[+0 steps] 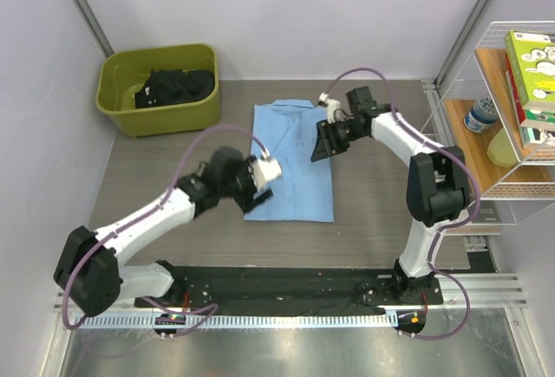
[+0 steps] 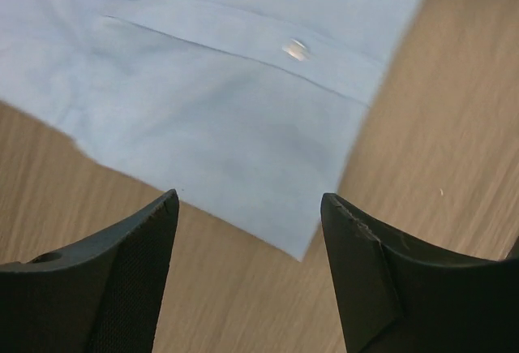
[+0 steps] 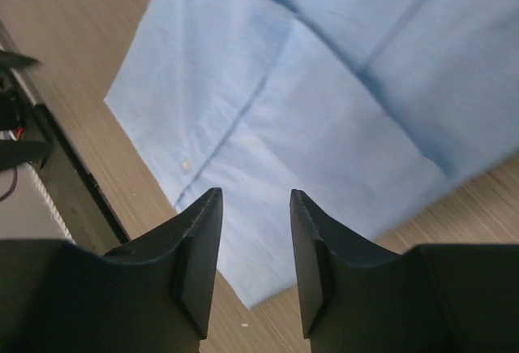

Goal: Fold and stack the long sleeve shirts
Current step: Fold the shirt

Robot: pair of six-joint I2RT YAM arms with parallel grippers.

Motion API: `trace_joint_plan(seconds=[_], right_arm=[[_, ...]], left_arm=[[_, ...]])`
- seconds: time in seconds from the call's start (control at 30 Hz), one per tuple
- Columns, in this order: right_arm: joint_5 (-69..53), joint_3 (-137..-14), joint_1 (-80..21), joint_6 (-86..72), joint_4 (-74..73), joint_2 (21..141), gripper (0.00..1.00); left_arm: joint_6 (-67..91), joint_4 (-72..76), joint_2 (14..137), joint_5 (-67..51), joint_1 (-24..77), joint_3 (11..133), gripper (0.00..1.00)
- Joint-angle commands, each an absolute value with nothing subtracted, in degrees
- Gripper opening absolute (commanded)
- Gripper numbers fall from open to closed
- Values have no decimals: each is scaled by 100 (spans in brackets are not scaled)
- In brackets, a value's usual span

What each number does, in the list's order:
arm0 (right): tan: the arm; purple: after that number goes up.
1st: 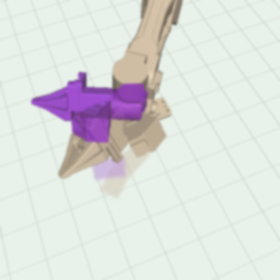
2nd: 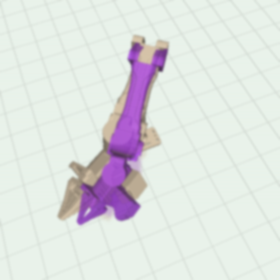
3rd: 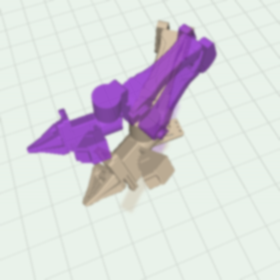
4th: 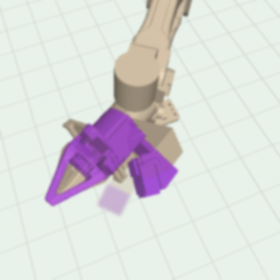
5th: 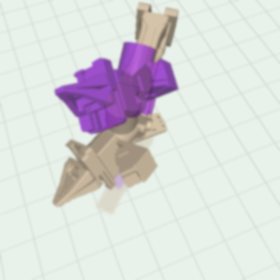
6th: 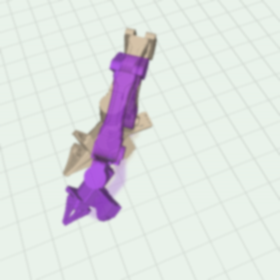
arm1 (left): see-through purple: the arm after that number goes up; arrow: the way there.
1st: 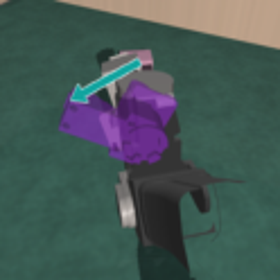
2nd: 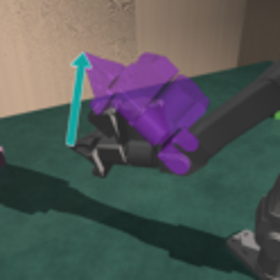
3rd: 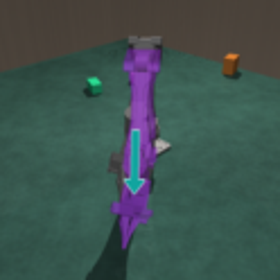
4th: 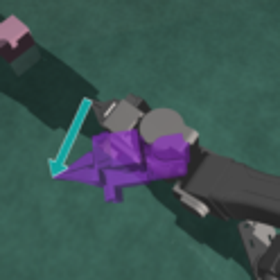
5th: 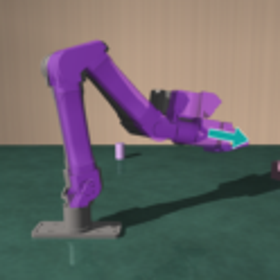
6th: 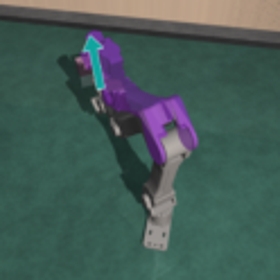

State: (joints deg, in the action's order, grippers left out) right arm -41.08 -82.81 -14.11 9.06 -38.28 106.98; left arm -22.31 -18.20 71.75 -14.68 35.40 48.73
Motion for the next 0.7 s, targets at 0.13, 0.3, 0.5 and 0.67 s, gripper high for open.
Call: trace_joint_plan(seconds=[0.13,0.3,0.5,0.67], right_arm=[[-4790,-8587,-2364,483,-3024,11459,34],[-4650,-8640,-2391,606,-2865,11961,30],[-4491,-8367,-2391,958,-2874,12286,29],[-4535,-8288,-2391,1037,-2839,12428,29]], left_arm=[[-3507,-397,7048,816,6034,3639,66],[-3779,807,7846,1878,6881,3218,61],[-4174,2062,8885,2505,7110,3015,60],[-4579,2469,9342,2627,7110,2918,56]])
